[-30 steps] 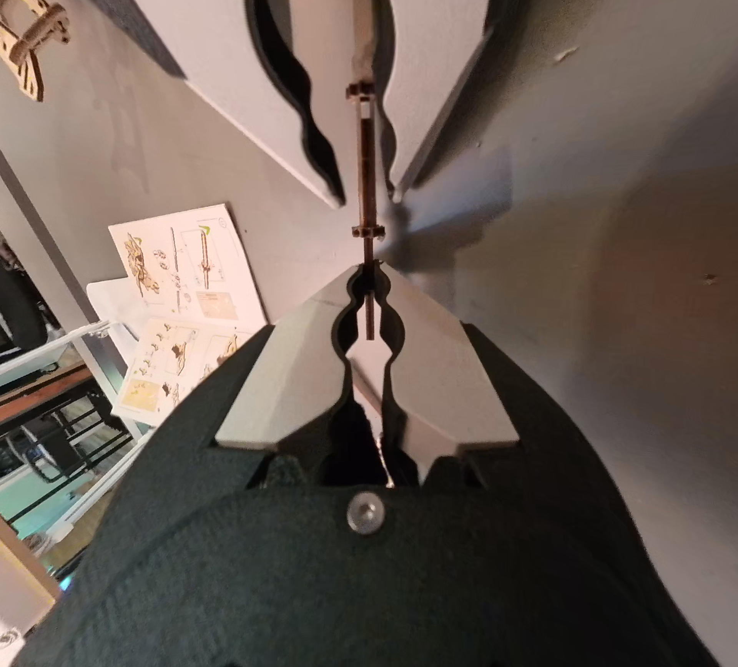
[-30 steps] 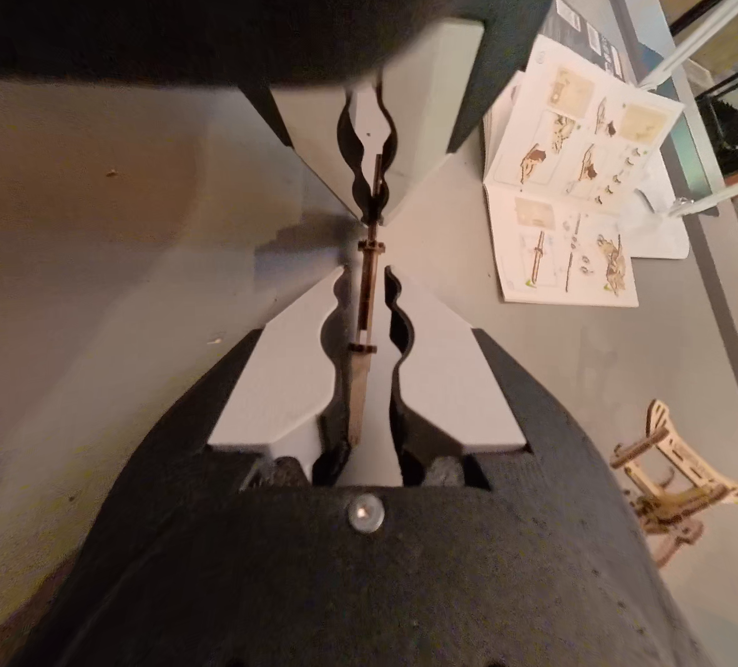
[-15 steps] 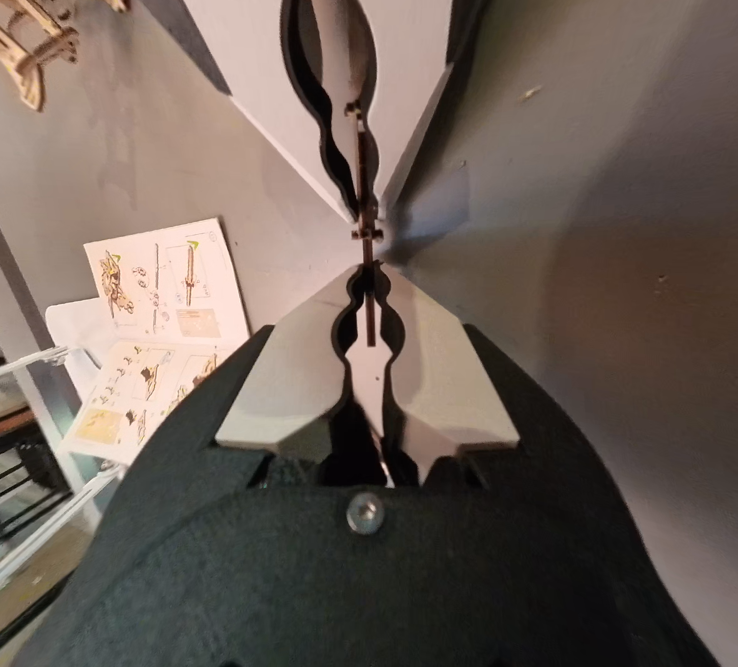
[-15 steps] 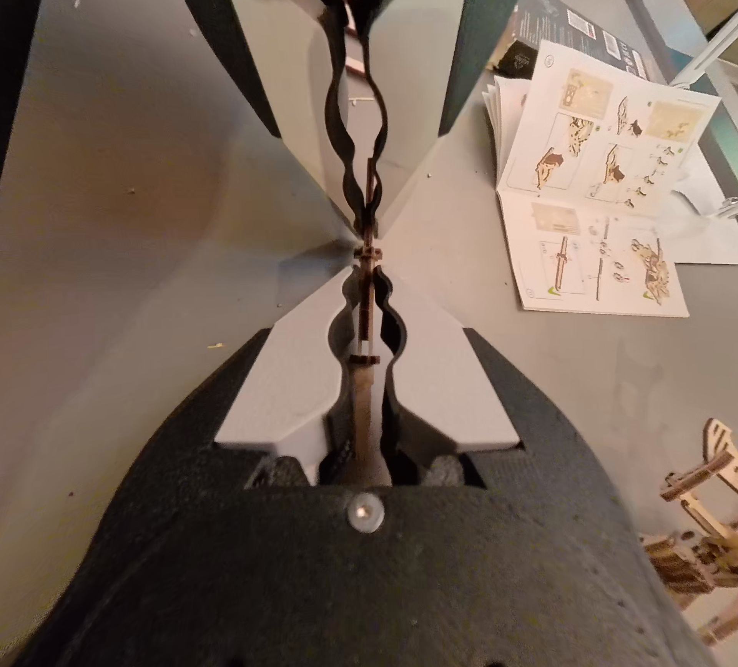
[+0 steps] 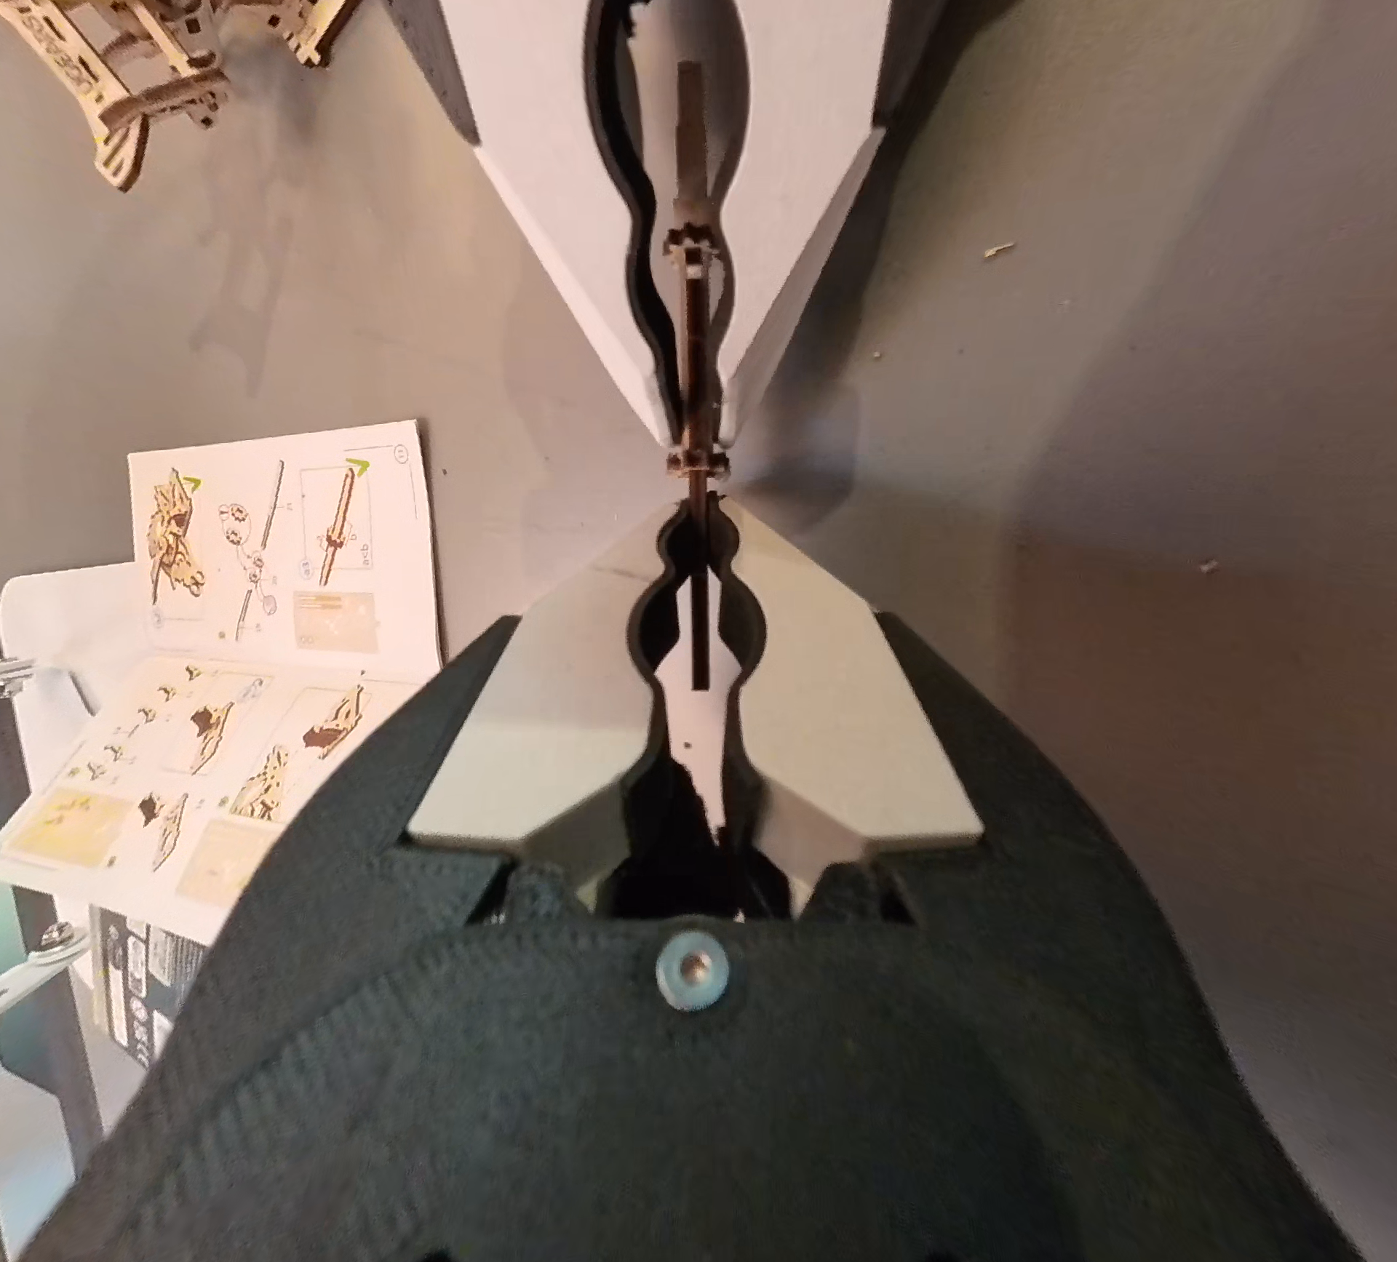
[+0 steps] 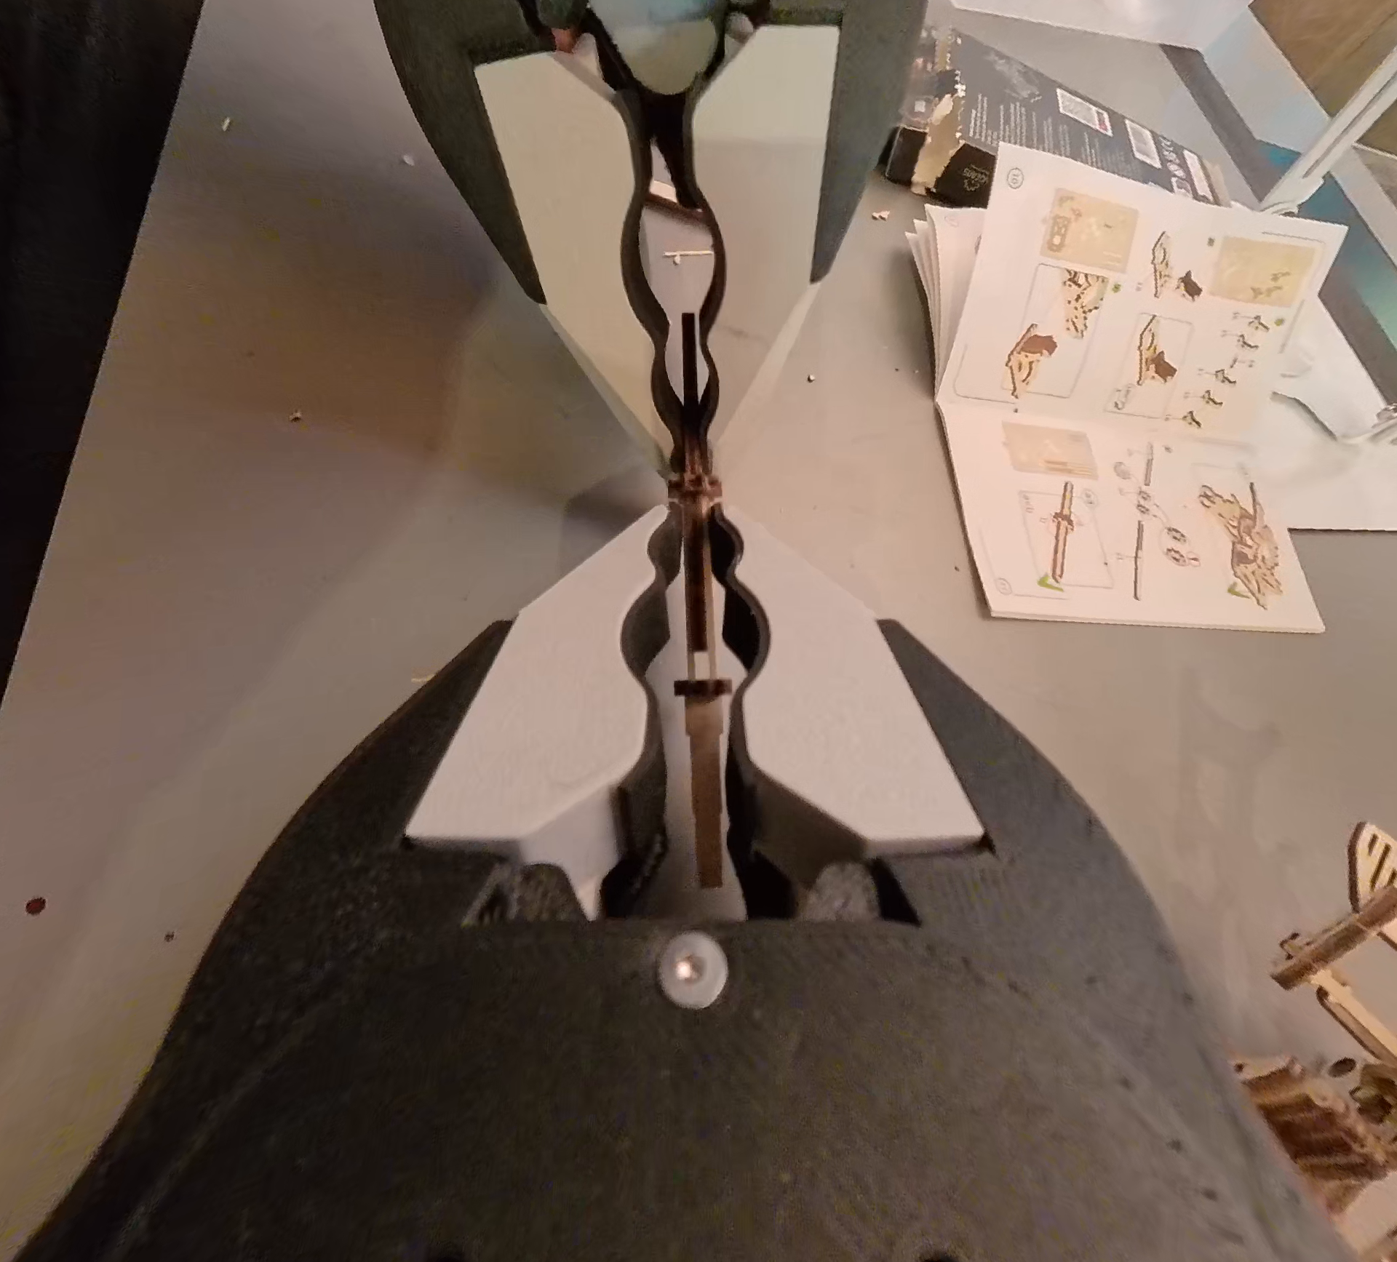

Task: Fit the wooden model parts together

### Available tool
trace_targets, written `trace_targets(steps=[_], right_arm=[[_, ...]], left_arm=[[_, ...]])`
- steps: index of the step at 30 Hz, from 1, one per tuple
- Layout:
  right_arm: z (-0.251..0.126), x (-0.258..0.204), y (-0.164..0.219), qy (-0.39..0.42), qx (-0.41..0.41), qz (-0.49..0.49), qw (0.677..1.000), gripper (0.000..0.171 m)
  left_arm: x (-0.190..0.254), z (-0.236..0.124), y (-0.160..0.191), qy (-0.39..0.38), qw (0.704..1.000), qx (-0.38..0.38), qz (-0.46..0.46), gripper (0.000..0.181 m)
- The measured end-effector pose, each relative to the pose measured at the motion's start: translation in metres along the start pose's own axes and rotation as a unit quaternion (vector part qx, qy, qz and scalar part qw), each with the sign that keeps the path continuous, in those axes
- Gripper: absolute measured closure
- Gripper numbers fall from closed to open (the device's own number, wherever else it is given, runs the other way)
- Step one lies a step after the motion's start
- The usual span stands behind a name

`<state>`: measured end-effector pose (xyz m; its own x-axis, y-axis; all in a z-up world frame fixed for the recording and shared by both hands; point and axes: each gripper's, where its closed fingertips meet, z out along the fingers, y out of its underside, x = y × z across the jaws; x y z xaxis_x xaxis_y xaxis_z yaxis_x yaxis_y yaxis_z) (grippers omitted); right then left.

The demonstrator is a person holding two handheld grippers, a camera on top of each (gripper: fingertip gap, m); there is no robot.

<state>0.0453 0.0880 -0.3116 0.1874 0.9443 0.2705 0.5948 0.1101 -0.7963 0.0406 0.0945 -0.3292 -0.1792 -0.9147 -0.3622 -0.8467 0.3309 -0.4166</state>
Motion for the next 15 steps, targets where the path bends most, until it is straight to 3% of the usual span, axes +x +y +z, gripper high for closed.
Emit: trace_targets(steps=[15], right_arm=[[-0.003,-0.003,0.000,-0.015,0.004,-0.001,1.000,0.169]], left_arm=[[0.004,-0.002,-0.010,0.021,0.999,0.023,-0.010,0.181]])
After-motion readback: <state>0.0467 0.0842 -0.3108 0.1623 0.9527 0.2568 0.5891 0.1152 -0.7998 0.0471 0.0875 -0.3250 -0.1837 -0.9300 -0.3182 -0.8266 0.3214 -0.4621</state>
